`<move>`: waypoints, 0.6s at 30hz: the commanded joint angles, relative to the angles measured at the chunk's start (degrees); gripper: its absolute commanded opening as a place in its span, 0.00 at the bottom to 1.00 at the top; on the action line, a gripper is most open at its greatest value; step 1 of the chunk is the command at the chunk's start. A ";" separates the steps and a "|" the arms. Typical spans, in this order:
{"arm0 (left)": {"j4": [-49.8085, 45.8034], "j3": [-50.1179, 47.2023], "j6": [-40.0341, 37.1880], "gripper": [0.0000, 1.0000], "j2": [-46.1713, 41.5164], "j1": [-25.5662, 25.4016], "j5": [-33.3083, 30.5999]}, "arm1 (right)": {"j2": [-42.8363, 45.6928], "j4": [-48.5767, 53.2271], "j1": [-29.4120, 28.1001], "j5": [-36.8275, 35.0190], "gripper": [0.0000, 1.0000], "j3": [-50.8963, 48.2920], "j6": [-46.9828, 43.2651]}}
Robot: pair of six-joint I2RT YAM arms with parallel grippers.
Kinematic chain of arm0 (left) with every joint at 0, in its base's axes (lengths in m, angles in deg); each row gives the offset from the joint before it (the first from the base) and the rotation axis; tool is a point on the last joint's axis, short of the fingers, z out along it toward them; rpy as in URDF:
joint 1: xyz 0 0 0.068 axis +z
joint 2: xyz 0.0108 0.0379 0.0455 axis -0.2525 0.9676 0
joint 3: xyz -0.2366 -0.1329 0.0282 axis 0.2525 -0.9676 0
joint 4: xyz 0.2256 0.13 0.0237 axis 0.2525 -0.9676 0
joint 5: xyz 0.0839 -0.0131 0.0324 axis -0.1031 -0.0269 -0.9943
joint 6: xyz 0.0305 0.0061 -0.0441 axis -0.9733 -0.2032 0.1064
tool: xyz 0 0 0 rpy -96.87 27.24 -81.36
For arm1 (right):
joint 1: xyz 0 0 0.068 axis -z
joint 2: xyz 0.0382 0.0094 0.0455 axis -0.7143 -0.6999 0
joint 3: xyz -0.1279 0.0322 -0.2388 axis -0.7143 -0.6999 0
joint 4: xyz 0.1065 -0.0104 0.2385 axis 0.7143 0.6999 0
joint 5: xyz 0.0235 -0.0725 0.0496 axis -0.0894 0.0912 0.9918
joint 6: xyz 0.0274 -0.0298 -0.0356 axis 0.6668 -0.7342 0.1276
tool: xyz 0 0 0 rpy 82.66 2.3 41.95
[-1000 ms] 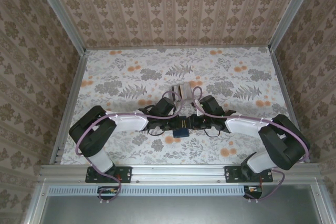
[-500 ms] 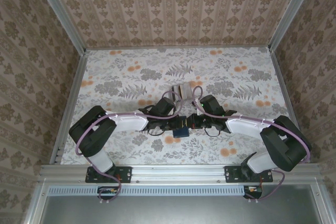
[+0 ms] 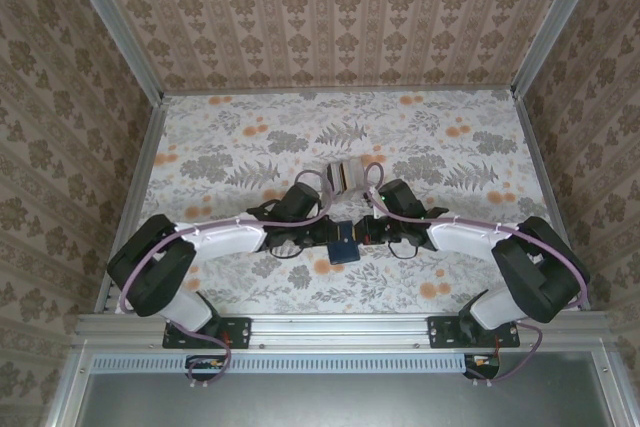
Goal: Put the credit cards into the card holder
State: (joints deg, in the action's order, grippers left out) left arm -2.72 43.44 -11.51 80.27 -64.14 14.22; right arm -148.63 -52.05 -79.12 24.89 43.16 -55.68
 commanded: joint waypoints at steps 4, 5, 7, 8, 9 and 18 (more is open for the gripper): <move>-5.97 -0.66 -1.87 0.18 -1.28 0.30 -5.35 | -0.83 3.86 -1.38 0.21 0.00 3.18 -2.51; -6.28 -0.76 -2.00 0.18 -0.28 0.38 -6.33 | -1.34 4.34 -1.57 0.20 0.00 3.72 -2.86; -4.74 -1.03 -2.00 0.18 2.09 0.61 -5.88 | -2.27 4.98 -1.86 0.32 0.00 4.49 -3.33; -3.56 -1.13 -1.90 0.18 3.20 0.67 -5.23 | -2.71 5.16 -1.96 0.53 0.00 4.74 -3.41; -2.80 -1.13 -1.75 0.18 3.98 0.65 -4.88 | -2.96 5.26 -2.05 0.55 0.00 4.89 -3.50; -2.20 -1.13 -1.14 0.19 6.80 0.59 -5.26 | -6.86 6.69 -2.67 1.68 0.00 7.19 -4.65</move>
State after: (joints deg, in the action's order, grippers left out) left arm -3.73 43.11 -12.05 84.58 -63.71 10.44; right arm -153.98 -47.39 -81.31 25.11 48.74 -58.98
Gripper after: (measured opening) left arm 0.193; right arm 0.058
